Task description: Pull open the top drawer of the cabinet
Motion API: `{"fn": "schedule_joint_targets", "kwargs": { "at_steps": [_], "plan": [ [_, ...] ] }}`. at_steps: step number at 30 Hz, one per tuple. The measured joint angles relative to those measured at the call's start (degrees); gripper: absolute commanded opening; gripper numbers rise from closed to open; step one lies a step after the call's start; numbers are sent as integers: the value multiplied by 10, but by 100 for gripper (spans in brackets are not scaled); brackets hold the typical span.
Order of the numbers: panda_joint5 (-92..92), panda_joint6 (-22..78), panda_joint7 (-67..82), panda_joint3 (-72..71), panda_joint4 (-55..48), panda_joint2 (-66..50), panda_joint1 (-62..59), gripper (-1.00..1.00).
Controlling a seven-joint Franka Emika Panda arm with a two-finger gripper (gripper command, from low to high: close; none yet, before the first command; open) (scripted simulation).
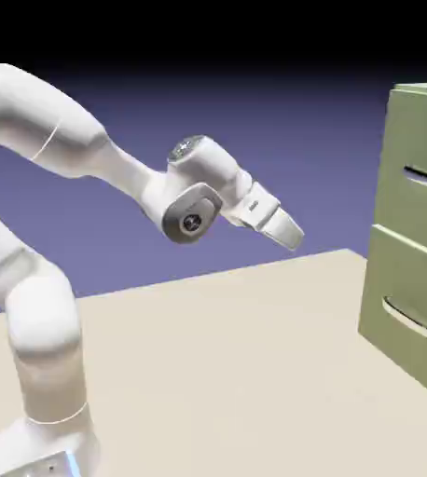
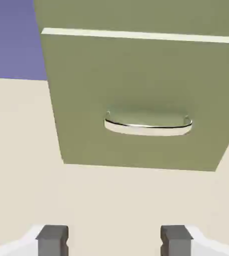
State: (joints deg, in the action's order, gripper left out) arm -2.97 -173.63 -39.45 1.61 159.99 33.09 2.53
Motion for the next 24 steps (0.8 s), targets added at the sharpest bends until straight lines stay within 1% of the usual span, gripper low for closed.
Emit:
{"fn": "schedule_joint_targets", "kwargs": {
  "at_steps": [24],
  "plan": [
    [-590, 75, 598, 320, -201, 85, 366, 0]
  ]
}}
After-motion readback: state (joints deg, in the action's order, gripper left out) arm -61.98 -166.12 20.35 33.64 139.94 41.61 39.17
